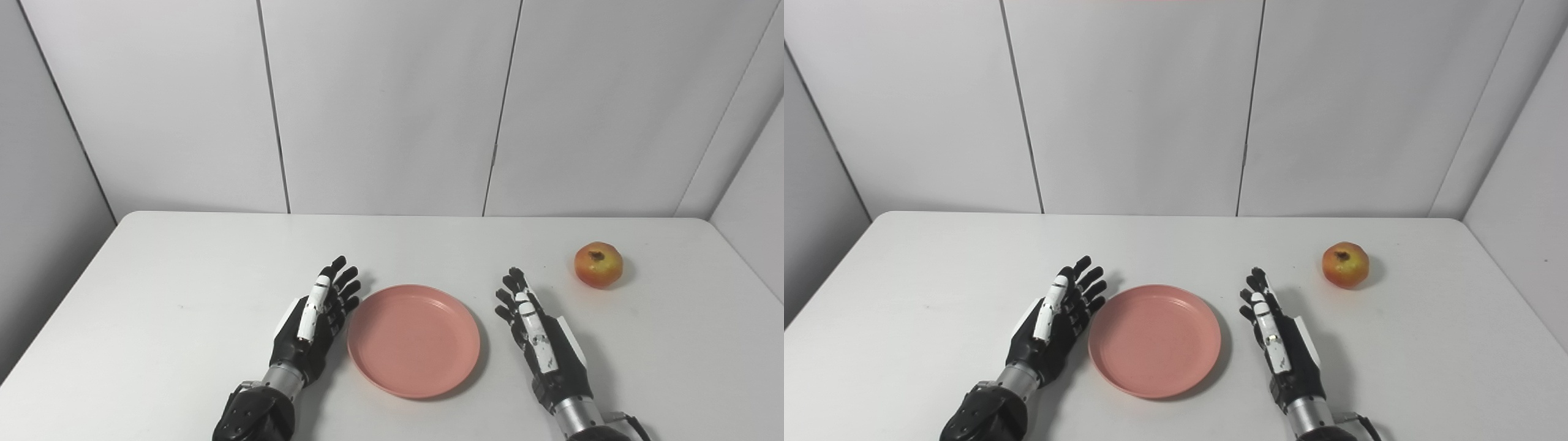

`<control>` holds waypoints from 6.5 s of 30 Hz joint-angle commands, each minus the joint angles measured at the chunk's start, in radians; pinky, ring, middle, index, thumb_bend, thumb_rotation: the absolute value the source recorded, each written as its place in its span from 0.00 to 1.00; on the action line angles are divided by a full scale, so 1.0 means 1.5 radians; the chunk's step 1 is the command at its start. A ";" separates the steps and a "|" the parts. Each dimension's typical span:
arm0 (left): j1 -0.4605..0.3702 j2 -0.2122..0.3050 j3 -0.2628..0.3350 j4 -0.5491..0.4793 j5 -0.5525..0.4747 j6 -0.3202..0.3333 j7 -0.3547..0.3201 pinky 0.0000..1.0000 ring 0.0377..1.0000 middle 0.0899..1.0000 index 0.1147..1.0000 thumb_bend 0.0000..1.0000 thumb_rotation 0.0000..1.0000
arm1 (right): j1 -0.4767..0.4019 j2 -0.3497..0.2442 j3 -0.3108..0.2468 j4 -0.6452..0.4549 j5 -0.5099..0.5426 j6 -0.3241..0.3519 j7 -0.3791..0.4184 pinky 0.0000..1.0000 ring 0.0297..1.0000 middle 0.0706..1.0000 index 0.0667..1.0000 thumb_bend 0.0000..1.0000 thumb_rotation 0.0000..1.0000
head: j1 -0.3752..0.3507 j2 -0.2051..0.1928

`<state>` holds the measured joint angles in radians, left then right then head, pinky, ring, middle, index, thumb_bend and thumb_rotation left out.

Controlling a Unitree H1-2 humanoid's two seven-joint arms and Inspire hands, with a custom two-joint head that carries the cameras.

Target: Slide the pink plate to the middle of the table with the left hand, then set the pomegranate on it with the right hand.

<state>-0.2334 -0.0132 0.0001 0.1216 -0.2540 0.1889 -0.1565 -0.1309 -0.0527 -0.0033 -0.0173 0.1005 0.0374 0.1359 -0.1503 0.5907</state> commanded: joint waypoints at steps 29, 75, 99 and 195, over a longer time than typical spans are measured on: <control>0.000 0.024 0.032 0.091 -0.011 -0.077 -0.036 0.95 0.94 0.94 0.94 0.37 1.00 | -0.179 -0.183 -0.029 -0.103 -0.284 0.038 -0.086 0.81 0.87 0.89 0.88 0.68 0.98 | -0.140 -0.047; 0.009 0.051 0.040 0.073 -0.044 -0.058 -0.055 0.97 0.95 0.95 0.94 0.35 1.00 | -0.265 -0.264 0.055 0.169 -0.519 0.134 -0.088 0.72 0.87 0.96 0.97 1.00 0.48 | -0.172 -0.030; 0.017 0.057 0.036 0.057 -0.040 -0.048 -0.054 0.96 0.94 0.94 0.94 0.35 1.00 | -0.301 -0.265 0.071 0.300 -0.490 0.113 -0.131 0.76 0.87 0.94 0.94 0.96 0.40 | -0.168 -0.023; 0.003 -0.064 -0.019 0.044 0.119 -0.091 0.096 0.94 0.96 0.96 0.96 0.36 1.00 | -0.232 -0.071 0.308 0.047 -0.502 0.030 0.013 0.36 0.42 0.47 0.45 0.50 0.13 | 0.121 0.035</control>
<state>-0.2224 -0.0924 -0.0255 0.1842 -0.0815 0.0444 -0.0181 -0.4456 -0.1683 0.4622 0.0693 -0.6445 0.1142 0.1653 0.0276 0.6443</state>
